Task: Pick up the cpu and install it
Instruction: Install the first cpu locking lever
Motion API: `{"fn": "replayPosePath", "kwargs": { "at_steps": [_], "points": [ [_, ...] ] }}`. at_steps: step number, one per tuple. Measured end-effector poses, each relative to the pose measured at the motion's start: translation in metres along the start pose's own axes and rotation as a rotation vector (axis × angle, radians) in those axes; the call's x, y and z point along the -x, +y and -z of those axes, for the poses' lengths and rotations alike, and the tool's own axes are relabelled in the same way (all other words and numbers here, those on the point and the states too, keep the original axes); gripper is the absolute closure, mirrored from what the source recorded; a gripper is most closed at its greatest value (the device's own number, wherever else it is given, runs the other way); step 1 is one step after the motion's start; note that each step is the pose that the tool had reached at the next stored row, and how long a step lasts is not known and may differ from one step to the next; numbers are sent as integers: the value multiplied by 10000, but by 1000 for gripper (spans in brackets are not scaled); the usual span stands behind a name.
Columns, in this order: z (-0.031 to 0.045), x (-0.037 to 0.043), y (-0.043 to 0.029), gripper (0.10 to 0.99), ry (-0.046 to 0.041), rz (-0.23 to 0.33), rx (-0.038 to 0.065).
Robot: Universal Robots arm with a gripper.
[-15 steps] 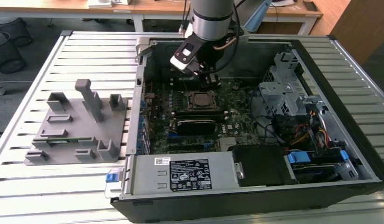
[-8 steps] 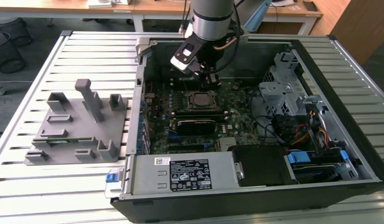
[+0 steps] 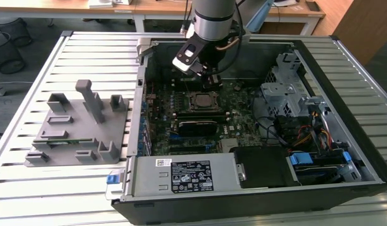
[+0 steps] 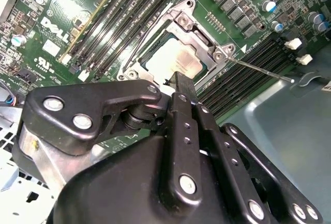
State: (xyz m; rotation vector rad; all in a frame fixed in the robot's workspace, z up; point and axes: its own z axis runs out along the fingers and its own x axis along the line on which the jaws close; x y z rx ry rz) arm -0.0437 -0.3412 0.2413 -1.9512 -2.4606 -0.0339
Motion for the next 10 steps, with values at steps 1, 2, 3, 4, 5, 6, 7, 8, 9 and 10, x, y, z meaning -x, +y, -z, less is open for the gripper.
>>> {"fn": "replayPosePath", "kwargs": {
  "at_steps": [1,2,3,4,5,6,7,8,9,10],
  "points": [
    [0,0,0,980,1,38,0],
    [0,0,0,980,1,78,-1],
    [0,0,0,980,2,123,-2],
    [0,0,0,980,3,176,-2],
    [0,0,0,980,4,246,-4],
    [0,0,0,980,5,333,-5],
    [0,0,0,980,7,432,-6],
    [0,0,0,980,9,546,-8],
    [0,0,0,980,11,684,-10],
    [0,0,0,980,14,834,-12]
  ]
}}
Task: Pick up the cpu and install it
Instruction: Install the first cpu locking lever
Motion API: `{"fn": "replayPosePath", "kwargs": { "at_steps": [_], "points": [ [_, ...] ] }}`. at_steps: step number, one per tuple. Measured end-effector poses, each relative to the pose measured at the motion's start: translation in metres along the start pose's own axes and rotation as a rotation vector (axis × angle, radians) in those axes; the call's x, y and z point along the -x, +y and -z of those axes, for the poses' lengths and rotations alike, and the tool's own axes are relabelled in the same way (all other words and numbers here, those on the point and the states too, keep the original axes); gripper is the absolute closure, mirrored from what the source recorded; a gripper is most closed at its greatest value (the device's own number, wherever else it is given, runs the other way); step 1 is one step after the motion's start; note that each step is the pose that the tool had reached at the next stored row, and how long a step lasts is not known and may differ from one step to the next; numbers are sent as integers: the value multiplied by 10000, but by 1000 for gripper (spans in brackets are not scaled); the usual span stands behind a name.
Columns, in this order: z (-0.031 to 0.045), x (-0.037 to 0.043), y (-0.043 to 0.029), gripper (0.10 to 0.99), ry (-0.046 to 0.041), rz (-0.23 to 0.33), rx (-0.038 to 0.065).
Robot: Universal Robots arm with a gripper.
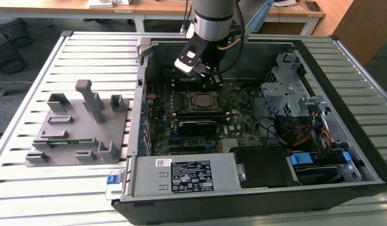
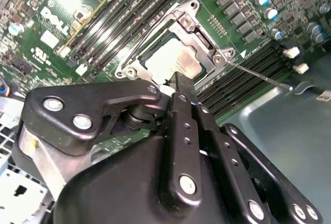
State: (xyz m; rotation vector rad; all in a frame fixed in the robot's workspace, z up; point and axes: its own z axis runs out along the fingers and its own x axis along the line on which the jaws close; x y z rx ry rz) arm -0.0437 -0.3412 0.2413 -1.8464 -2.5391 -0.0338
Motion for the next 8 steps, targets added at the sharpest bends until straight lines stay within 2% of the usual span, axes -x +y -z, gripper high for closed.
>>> {"fn": "replayPosePath", "kwargs": {
  "at_steps": [8],
  "points": [
    [0,0,0,980,23,1437,-21]
  ]
}}
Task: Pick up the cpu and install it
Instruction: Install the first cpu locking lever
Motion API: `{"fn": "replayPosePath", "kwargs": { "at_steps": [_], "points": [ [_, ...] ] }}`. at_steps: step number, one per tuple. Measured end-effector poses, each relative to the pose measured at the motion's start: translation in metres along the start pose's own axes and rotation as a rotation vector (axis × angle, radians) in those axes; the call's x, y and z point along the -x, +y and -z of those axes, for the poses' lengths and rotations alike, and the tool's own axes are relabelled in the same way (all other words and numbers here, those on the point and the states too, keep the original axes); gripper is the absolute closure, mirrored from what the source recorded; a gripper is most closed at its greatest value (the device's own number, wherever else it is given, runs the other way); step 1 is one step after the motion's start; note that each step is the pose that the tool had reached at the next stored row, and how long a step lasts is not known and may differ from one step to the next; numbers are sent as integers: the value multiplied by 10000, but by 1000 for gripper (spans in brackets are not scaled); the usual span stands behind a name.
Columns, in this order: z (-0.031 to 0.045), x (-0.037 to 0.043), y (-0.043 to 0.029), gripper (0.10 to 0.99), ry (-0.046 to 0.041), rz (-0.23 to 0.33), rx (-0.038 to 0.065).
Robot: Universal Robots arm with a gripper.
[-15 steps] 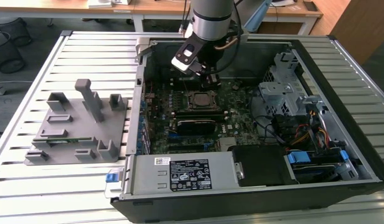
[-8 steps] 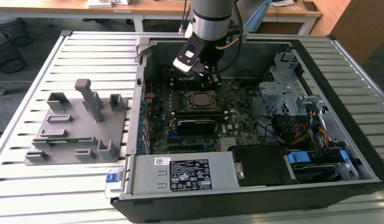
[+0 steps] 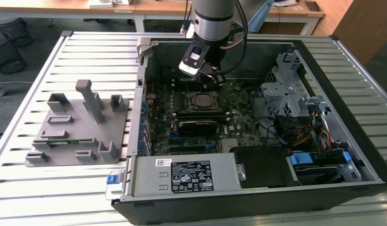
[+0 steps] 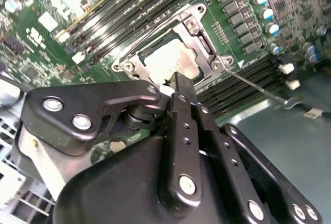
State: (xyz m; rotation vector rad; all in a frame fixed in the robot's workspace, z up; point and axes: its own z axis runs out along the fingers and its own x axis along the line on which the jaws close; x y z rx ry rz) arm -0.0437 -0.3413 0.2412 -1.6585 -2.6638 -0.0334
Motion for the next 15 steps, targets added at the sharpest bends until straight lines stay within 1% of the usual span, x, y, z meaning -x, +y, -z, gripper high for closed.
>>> {"fn": "replayPosePath", "kwargs": {
  "at_steps": [11,13,15],
  "points": [
    [-4,0,0,980,29,1976,-29],
    [-9,0,-1,980,32,2202,-33],
    [-13,-1,-2,980,33,2260,-34]
  ]
}}
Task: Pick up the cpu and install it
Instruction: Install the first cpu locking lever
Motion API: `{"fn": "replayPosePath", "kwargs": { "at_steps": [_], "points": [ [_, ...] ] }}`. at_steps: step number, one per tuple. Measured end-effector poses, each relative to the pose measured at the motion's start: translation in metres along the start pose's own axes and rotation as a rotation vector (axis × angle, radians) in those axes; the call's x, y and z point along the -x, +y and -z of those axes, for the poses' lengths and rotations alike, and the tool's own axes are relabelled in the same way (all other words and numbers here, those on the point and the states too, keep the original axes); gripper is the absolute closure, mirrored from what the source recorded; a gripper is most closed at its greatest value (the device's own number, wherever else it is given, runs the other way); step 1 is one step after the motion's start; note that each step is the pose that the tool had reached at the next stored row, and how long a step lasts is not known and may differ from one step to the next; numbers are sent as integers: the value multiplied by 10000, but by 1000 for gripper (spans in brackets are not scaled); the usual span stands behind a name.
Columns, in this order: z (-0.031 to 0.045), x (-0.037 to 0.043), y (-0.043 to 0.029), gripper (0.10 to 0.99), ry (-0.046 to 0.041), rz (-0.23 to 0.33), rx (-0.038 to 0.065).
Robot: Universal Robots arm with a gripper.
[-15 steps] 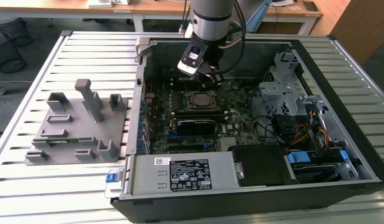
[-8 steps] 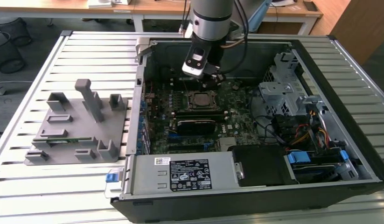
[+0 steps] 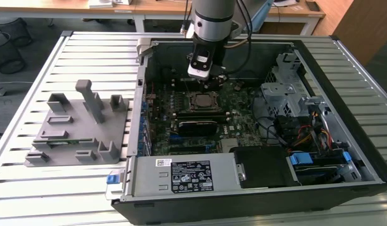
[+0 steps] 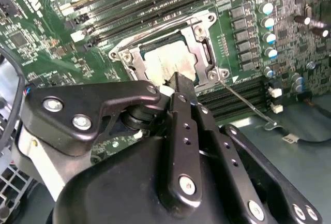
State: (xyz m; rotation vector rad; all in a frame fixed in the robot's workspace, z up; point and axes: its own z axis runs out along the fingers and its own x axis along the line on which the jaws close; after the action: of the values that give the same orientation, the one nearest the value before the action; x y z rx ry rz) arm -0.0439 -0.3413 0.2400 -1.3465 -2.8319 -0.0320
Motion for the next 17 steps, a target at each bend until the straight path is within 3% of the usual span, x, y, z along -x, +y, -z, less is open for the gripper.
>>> {"fn": "replayPosePath", "kwargs": {
  "at_steps": [3,17],
  "points": [
    [-4,-4,-5,980,3,195,-5],
    [-6,-4,-5,980,44,2735,-39]
  ]
}}
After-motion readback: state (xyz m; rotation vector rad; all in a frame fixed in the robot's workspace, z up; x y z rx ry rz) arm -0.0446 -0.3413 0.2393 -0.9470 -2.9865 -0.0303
